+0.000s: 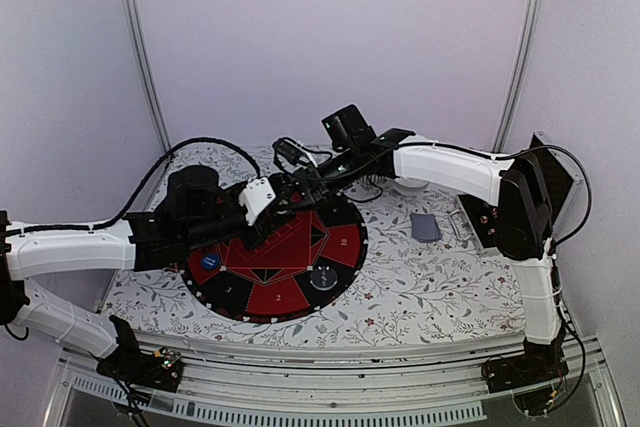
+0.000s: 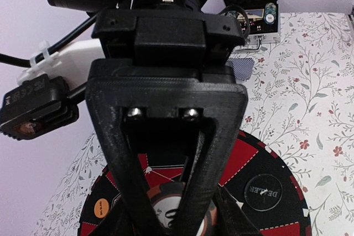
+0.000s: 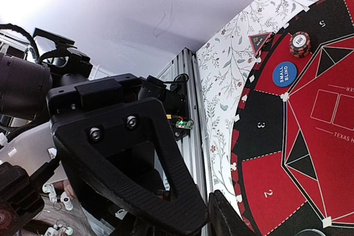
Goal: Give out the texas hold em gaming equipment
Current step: Pass from the right arm to the left
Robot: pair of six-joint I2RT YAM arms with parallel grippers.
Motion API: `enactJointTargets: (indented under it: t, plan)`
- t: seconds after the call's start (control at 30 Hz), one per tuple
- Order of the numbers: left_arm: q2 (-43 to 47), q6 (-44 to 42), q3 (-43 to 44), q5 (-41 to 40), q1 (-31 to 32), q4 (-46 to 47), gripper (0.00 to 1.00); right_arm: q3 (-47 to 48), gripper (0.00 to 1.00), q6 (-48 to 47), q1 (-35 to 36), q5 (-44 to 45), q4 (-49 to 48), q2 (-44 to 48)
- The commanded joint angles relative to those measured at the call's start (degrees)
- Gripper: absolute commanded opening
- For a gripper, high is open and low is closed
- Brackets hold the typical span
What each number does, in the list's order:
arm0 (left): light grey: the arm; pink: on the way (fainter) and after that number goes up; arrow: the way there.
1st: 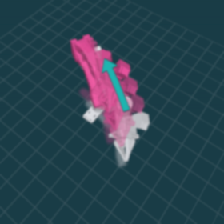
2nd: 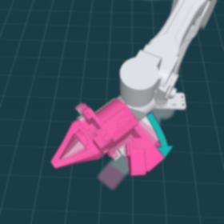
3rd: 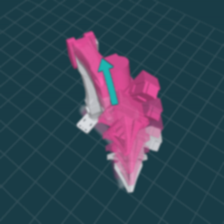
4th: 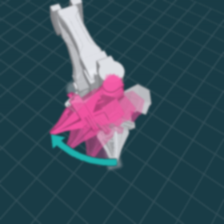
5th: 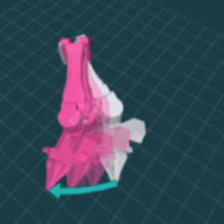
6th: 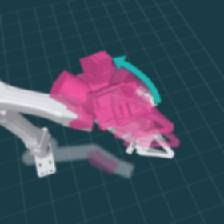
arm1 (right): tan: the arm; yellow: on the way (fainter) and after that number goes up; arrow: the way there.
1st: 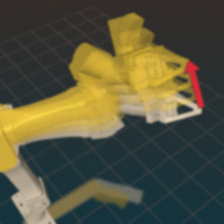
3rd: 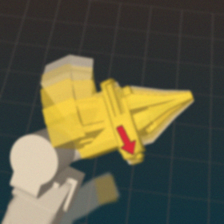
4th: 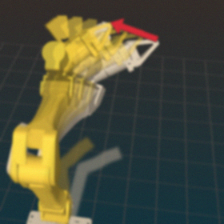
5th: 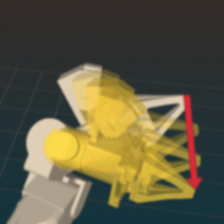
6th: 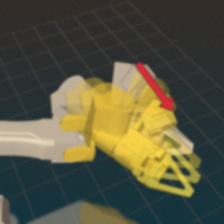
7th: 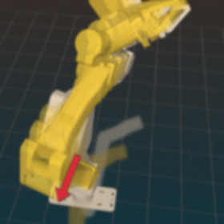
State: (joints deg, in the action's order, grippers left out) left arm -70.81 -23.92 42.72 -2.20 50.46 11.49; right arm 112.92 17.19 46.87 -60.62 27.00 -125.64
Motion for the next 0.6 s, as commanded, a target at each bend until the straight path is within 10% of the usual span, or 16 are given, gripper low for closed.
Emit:
enactJointTargets:
  t: [0.0,0.57]
  plan:
    - [0.59,0.37,0.53,0.74,-0.4,0.31,0.0,-1.24,0.39,0.22,-0.4,-1.17,-1.87,-0.84]
    - [-1.93,4.5,3.3,4.75,-5.61,-4.16,0.0,-5.34,0.8,1.47,-5.94,7.17,-4.87,5.01]
